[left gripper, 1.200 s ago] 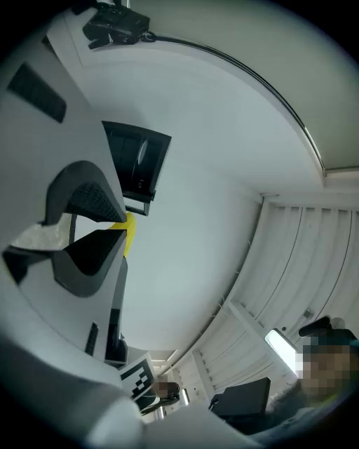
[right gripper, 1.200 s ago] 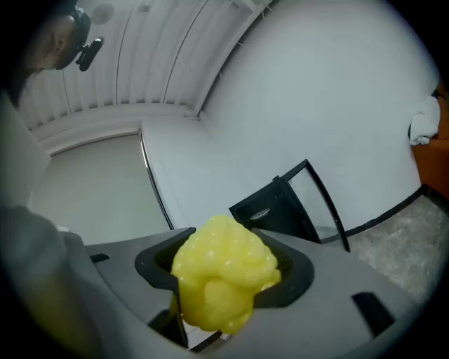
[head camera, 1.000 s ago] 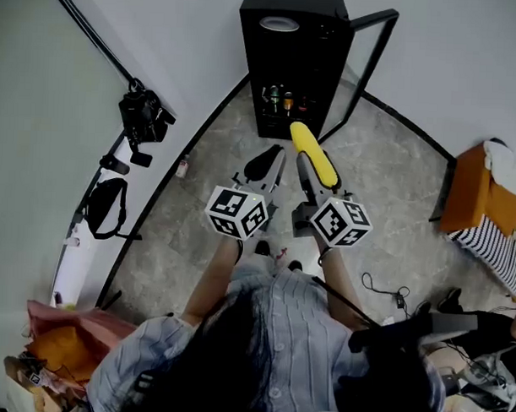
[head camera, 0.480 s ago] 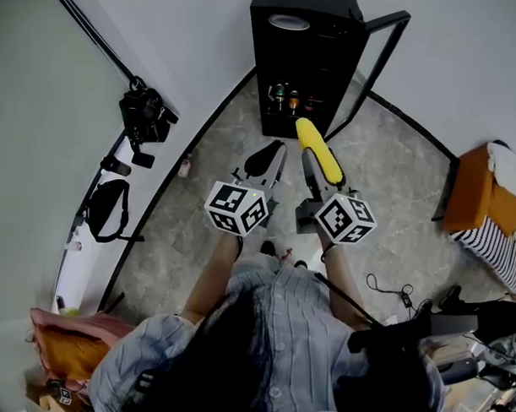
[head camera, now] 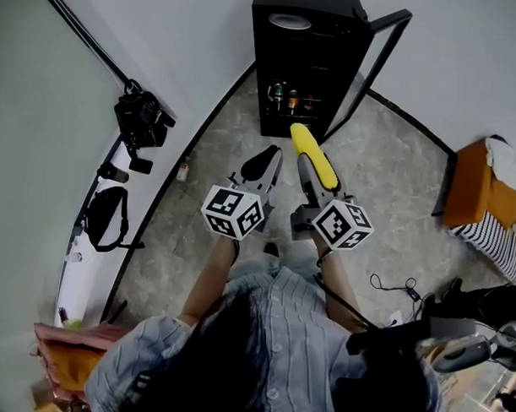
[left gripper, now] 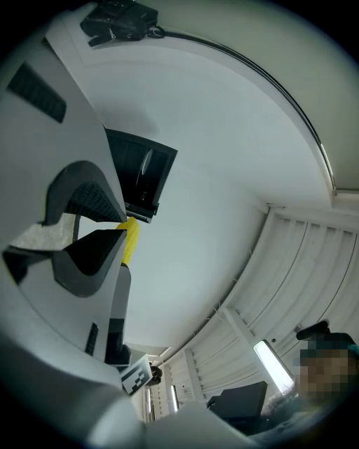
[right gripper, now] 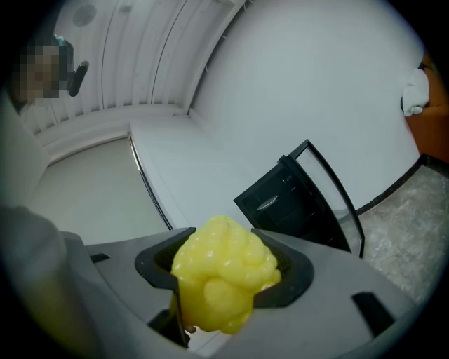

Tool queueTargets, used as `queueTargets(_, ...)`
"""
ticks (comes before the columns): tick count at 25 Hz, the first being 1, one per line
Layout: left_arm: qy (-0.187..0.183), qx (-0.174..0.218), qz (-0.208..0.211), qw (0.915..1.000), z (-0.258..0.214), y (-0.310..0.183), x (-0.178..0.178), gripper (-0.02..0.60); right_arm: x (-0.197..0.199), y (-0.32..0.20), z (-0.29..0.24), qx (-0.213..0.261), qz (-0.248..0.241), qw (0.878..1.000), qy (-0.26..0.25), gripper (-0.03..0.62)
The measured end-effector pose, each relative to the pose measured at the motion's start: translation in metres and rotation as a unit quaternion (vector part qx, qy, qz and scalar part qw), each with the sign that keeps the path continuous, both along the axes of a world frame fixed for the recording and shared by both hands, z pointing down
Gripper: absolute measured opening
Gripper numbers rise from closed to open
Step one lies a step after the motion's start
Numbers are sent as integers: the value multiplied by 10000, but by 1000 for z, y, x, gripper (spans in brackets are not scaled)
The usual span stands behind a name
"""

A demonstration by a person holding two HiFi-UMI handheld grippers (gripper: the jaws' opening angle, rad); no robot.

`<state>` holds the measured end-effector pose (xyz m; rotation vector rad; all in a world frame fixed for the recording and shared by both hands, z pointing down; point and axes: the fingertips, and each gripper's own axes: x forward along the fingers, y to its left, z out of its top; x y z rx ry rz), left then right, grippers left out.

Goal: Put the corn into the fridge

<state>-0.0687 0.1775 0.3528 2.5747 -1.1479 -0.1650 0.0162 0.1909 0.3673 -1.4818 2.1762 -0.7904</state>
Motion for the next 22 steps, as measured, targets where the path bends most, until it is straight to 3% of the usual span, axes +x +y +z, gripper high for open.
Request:
queueTargets(11,37,-258,-106,9996,23,-49,-10,40,9,-44,14,-172,70,9998,52,253)
queueTargets(22,37,-301,-340,9990,20,-151,10,40,29,-153,16,-262,-251,9993,96,253)
